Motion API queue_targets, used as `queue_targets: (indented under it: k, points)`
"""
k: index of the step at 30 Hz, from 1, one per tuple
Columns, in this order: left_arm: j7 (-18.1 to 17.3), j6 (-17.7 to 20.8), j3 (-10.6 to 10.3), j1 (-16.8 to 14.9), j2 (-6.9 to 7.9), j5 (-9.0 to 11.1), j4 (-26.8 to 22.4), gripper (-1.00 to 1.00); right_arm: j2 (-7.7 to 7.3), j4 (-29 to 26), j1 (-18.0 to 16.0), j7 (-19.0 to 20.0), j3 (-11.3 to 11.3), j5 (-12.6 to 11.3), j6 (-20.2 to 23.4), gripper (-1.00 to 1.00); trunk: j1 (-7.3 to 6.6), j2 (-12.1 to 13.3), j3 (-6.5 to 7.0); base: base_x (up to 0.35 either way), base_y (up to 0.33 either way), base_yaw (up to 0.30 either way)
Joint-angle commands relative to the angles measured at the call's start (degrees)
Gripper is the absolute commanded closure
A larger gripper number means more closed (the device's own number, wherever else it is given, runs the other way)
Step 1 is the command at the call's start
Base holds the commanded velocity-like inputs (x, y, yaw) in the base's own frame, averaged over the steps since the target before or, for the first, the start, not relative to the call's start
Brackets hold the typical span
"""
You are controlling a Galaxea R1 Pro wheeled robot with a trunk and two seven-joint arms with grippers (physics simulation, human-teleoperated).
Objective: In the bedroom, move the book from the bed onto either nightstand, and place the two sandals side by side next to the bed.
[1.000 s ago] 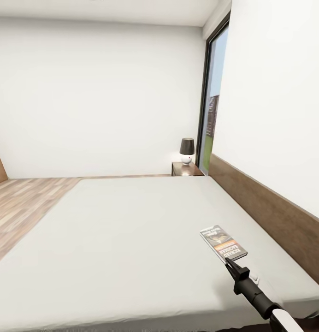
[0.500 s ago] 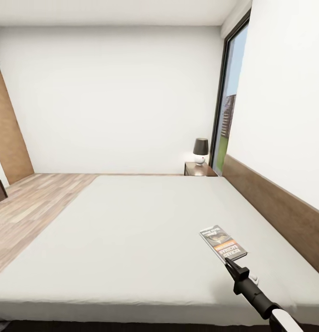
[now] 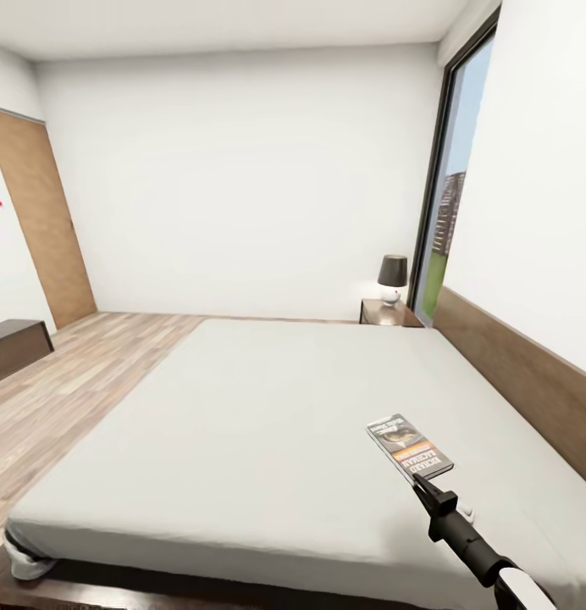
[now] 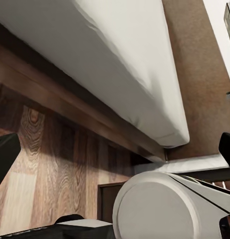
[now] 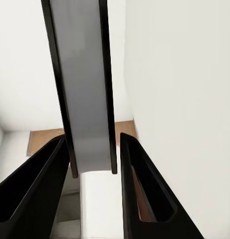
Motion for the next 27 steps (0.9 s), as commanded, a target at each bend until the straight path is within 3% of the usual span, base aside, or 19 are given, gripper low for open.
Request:
queue_targets:
  k: [1,14,27]
  points:
    - [-0.06,-0.49,-0.48,-0.04,0.01,0.44,0.02,-1.00,0.02,-0.02,-0.03,-0.02,-0.12,-0.57,0.54,1.00,-0.01,-0.04,-0.06,-0.062,0.018,0.205]
    - [-0.07,-0.43,-0.48,-0.04,0.08,0.50,0.02,-1.00,0.05,-0.02,-0.03,-0.05,-0.08,-0.57,0.55,1.00,-0.01,-0.04,-0.06,-0.153,0.093,0.216]
    - [0.12,-0.47,-0.48,-0.04,0.17,0.67,0.02,-1.00,0.14,-0.99,-0.03,-0.09,0.24,-0.49,0.55,1.00,-0.01,-0.04,-0.09,-0.021,0.009,0.229]
